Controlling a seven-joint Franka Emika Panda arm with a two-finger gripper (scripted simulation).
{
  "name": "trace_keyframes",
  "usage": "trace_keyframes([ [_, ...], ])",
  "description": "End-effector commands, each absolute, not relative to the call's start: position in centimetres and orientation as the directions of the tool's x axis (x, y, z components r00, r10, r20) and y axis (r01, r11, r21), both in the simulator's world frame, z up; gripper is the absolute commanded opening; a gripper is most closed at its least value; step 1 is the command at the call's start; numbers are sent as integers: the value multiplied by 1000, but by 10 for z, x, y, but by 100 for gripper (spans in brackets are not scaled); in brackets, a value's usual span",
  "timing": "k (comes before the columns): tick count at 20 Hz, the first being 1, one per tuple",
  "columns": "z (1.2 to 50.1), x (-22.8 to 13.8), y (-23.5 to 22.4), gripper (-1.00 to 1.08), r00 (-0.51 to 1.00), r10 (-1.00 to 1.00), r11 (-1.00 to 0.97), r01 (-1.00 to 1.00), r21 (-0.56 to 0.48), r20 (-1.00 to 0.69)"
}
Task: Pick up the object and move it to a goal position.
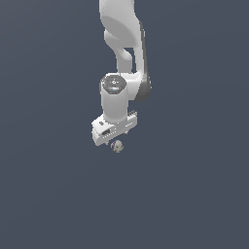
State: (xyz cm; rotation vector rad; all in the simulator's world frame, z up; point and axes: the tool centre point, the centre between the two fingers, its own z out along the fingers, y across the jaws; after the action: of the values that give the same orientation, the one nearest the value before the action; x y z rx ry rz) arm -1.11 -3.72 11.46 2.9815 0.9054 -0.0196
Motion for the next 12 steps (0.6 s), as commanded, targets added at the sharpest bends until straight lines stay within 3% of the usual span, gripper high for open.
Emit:
trace_keyframes([
  [1, 110, -11, -37, 100, 792, 611, -791, 611, 17, -18],
  [12, 93, -12, -37, 100, 615, 788, -615, 788, 3, -7],
])
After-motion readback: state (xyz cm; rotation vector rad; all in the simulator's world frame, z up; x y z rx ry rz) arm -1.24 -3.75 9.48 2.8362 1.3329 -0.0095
